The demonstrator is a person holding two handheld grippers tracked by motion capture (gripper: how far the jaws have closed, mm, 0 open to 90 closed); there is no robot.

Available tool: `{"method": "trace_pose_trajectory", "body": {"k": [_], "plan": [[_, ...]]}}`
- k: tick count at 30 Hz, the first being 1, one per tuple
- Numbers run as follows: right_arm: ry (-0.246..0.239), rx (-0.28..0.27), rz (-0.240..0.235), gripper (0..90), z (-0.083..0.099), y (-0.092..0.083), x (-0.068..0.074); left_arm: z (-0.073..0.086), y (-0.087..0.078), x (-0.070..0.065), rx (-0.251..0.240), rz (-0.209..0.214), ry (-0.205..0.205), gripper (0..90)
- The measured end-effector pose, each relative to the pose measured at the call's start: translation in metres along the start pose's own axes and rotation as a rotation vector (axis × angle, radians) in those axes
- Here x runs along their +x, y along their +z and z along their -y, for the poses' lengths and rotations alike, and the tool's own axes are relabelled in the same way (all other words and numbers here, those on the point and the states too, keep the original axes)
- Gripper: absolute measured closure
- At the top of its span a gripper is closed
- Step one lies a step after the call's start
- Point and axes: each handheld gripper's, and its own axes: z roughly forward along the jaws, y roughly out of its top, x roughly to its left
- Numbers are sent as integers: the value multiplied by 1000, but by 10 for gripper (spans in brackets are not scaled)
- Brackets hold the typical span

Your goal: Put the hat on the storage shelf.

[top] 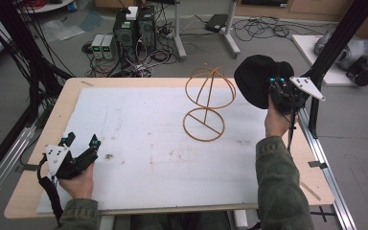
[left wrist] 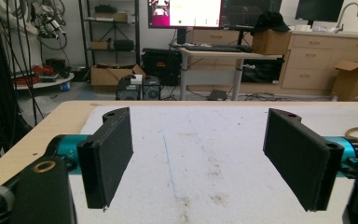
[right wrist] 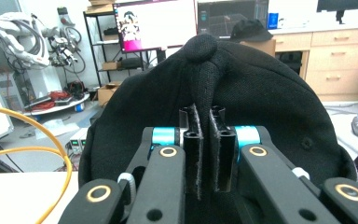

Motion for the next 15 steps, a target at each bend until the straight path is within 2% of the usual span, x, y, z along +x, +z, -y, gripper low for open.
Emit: {"method": "trace_pose_trajectory", "body": {"k": [6, 15], "plan": [[-11, -29, -22, 863, -9, -5, 5, 0, -1, 1, 0, -2, -4, 241], [-11, -82, -81, 864, -24, -13, 17, -1, -1, 2, -3, -6, -13, 241]]}}
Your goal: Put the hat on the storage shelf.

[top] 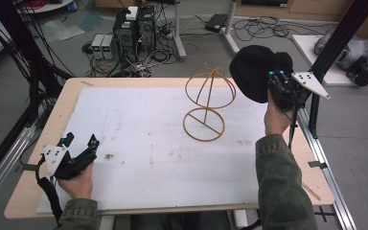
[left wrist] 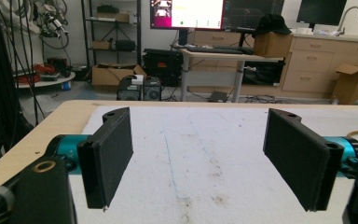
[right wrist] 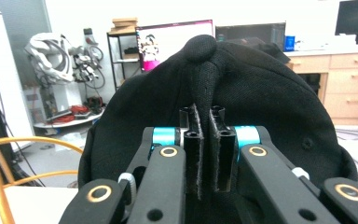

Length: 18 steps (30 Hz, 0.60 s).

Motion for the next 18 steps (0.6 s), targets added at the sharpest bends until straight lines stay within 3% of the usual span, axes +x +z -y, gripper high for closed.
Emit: {"method": "trace_pose_trajectory", "body": {"k": [12, 18], "plan": [[53, -62, -66, 864, -6, -6, 5, 1, 1, 0, 3, 1, -1, 241], [82, -103, -121, 866, -12, -13, 9, 1, 3, -4, 12, 11, 36, 239]]}}
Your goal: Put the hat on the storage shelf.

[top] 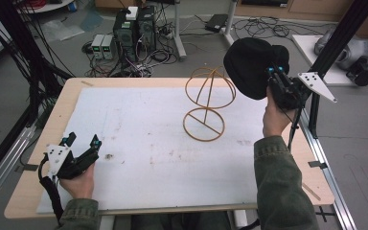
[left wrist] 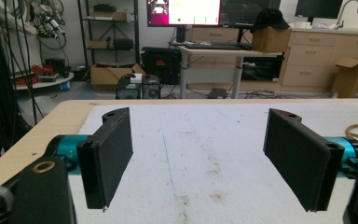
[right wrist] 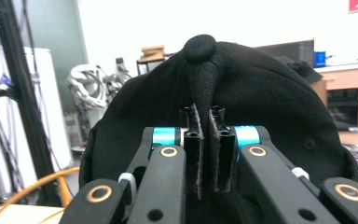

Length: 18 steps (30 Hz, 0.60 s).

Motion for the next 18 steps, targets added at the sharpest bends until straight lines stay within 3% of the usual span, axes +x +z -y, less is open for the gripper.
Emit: {"method": "trace_pose_trajectory", "body": {"k": [7, 18], "plan": [[5, -15, -46, 866, -5, -3, 7, 0, 1, 0, 2, -1, -5, 240], [-11, -7, -156, 866, -7, -1, 31, 1, 3, -1, 5, 2, -4, 240]]}}
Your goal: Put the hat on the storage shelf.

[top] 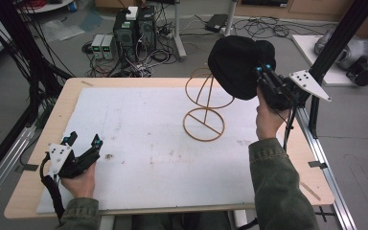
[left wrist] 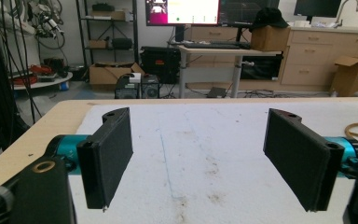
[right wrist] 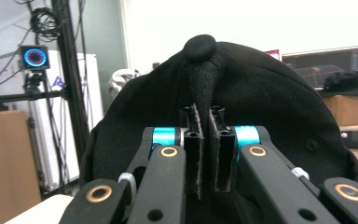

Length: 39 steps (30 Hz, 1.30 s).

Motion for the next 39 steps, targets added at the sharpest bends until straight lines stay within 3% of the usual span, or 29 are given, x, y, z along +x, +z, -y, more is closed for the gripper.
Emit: {"method": "trace_pose_trajectory", "body": {"k": [13, 39], "plan": [[-10, 5, -72, 865, 3, 8, 18, 0, 0, 1, -6, -4, -3, 240], [-48, 86, -104, 865, 16, 27, 33, 2, 0, 3, 5, -12, 6, 241]]}}
